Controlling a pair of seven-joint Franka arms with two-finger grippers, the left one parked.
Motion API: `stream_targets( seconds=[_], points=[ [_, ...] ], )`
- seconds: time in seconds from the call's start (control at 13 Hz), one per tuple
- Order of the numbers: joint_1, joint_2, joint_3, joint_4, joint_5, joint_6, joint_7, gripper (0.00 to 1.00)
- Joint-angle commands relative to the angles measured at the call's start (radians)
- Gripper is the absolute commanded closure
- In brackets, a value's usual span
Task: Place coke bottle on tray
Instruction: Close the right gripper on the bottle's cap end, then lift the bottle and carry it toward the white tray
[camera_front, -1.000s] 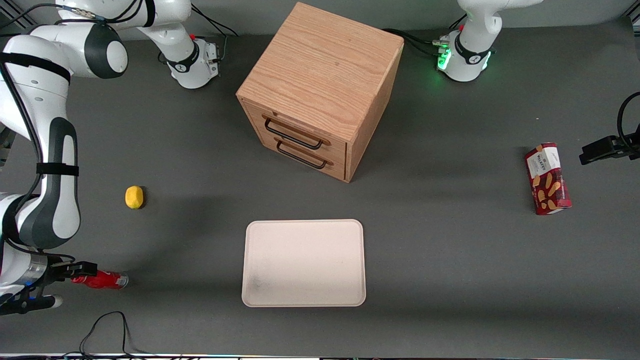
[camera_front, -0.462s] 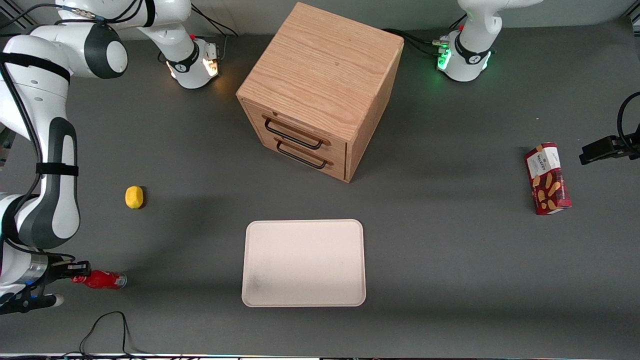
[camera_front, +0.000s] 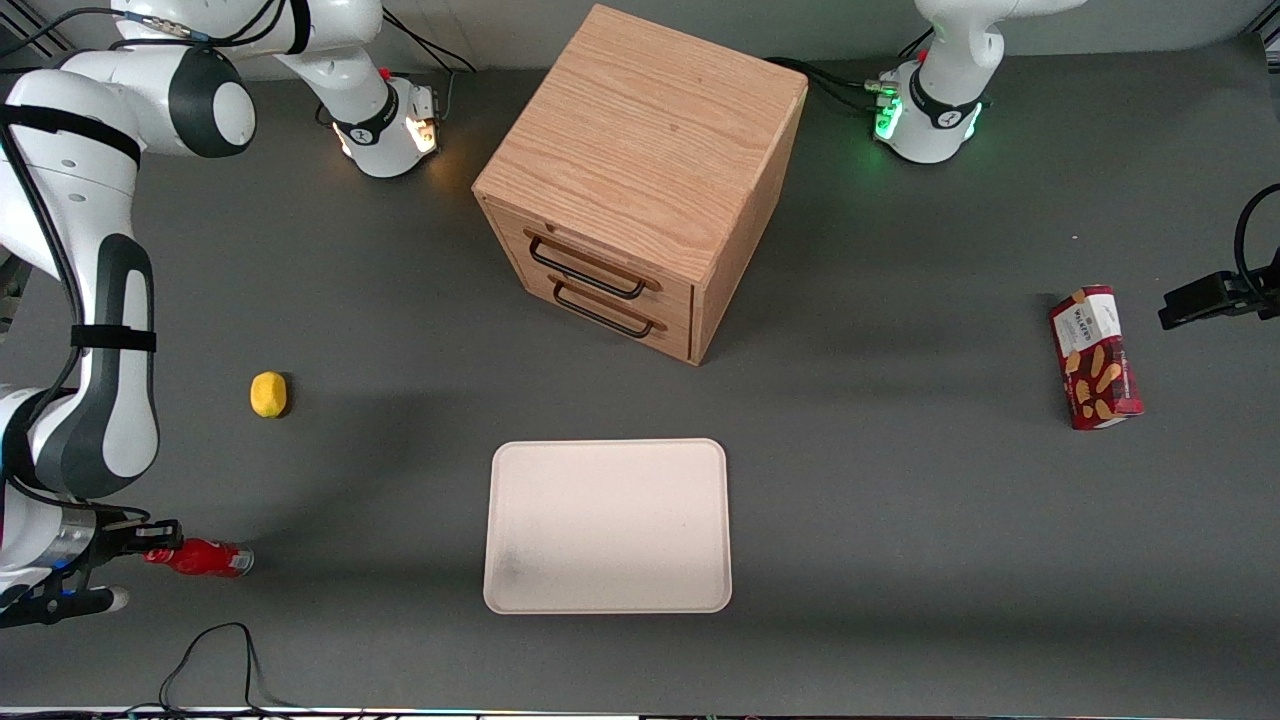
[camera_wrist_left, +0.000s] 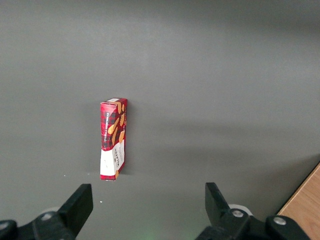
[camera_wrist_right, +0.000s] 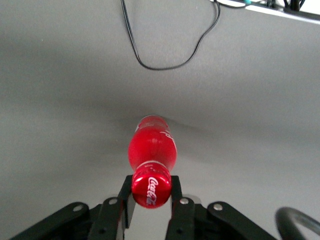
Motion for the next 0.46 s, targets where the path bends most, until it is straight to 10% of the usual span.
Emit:
stream_targets(
  seconds=[0.0, 0.38],
  points=[
    [-0.001, -0.055, -0.002, 0.02, -0.013, -0.099, -0.007, 1.0],
    [0.004, -0.179, -0.002, 0.022, -0.013, -0.294, 0.031, 1.0]
  ],
)
